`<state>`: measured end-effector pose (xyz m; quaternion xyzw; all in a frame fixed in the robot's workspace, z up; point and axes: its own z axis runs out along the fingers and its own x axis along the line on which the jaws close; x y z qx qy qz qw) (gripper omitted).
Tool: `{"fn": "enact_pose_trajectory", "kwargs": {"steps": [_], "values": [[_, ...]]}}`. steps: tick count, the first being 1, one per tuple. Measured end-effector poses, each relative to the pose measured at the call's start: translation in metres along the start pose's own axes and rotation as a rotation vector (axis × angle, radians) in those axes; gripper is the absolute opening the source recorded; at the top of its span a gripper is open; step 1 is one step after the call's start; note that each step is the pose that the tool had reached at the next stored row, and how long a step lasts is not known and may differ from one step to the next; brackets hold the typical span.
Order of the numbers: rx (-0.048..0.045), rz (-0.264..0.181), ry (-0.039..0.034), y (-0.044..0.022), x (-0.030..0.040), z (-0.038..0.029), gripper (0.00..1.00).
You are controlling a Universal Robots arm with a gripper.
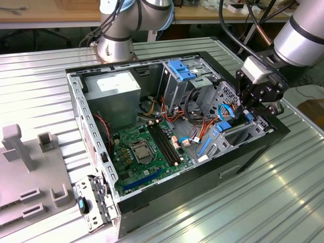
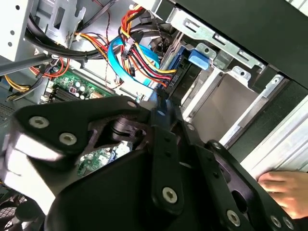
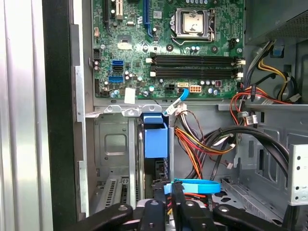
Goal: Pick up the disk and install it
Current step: 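Insert the second disk wire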
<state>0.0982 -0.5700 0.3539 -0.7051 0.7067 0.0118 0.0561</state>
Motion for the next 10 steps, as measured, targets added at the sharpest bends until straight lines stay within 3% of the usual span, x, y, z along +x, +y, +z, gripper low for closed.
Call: {"fn": "enact_pose_trajectory", "kwargs": {"steps": [1,10], "values": [[0.0,0.0,0.0002,0.0,0.0,-0.0001,0.11],[0.0,0.0,0.0002,0.0,0.0,-0.0003,0.11]]}}
